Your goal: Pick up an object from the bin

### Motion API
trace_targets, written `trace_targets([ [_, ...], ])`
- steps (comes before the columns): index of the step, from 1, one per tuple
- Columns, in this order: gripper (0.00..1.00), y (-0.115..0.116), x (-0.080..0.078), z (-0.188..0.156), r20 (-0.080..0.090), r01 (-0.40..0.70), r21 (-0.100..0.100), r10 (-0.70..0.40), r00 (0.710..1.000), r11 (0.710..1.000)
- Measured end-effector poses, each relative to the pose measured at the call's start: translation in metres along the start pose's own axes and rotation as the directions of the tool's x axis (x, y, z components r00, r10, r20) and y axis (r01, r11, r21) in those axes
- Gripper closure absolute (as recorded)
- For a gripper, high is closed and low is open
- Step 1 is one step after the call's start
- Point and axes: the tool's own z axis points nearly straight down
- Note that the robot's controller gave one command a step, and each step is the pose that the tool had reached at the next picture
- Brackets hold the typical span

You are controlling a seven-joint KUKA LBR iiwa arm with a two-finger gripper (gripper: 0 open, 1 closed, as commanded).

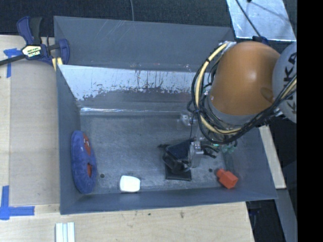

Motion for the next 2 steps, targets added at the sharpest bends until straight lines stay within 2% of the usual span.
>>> trace_targets([
  [1, 0.00, -0.056, -0.010, 0.144, 0.015, -0.050, 0.001, 0.050, 0.999, 0.999],
  [2, 0.00, -0.002, 0.000, 0.155, 0.022, 0.183, 0.006, -0.183, 0.983, 0.983],
])
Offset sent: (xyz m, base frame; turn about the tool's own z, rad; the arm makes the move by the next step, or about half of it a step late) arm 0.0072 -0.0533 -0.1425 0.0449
